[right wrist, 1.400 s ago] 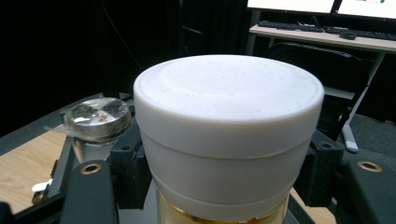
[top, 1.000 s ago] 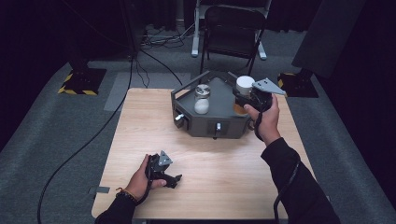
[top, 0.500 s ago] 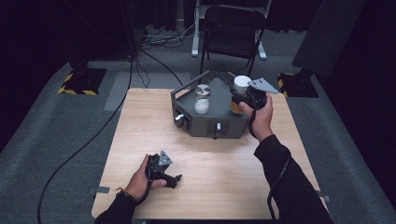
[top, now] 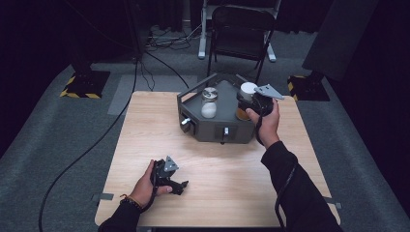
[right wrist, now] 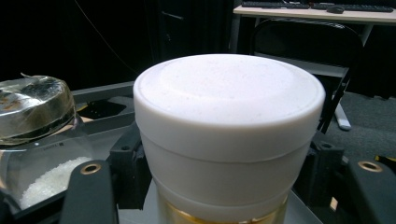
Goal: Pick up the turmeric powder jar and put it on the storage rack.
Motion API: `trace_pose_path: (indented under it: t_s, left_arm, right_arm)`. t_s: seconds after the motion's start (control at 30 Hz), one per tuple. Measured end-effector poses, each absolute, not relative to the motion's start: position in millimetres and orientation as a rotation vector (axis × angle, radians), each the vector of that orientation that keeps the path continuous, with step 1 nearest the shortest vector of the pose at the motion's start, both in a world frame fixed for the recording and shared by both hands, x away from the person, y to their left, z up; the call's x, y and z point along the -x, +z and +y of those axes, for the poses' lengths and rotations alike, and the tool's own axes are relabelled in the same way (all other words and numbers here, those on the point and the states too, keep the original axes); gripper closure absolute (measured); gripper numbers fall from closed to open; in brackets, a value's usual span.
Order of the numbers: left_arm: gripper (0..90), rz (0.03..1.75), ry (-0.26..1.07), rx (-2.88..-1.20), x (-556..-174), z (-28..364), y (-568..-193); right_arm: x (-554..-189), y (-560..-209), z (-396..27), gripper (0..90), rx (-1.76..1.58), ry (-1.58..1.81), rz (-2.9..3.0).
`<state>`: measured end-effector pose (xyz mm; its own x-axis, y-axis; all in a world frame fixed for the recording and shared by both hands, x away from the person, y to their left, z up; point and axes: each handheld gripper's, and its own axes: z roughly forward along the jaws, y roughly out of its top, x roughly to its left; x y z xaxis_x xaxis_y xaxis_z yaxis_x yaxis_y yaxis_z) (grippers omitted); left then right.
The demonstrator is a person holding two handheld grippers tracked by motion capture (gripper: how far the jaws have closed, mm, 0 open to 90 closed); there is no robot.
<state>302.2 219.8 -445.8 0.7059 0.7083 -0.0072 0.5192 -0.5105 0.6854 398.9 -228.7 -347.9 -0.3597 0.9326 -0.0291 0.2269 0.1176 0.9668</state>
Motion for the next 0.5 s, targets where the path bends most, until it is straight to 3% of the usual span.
trace_pose_path:
  t_s: [0.23, 0.37, 0.5]
  left_arm:
    - [0.0, 0.928, 0.360, -2.232, -302.4, 219.9, -445.8]
    - [0.0, 0.928, 0.360, -2.232, -302.4, 219.9, -445.8]
    - [0.0, 0.928, 0.360, -2.232, -302.4, 219.9, -445.8]
  right_arm:
    - [-396.2, -352.8, -230.2, 31.1, -1.135, 1.304, 1.694]
    - [-394.2, -356.6, -230.4, 25.8, -1.136, 1.300, 1.677]
    - [-393.1, -359.1, -227.7, 14.8, -1.122, 1.269, 1.668]
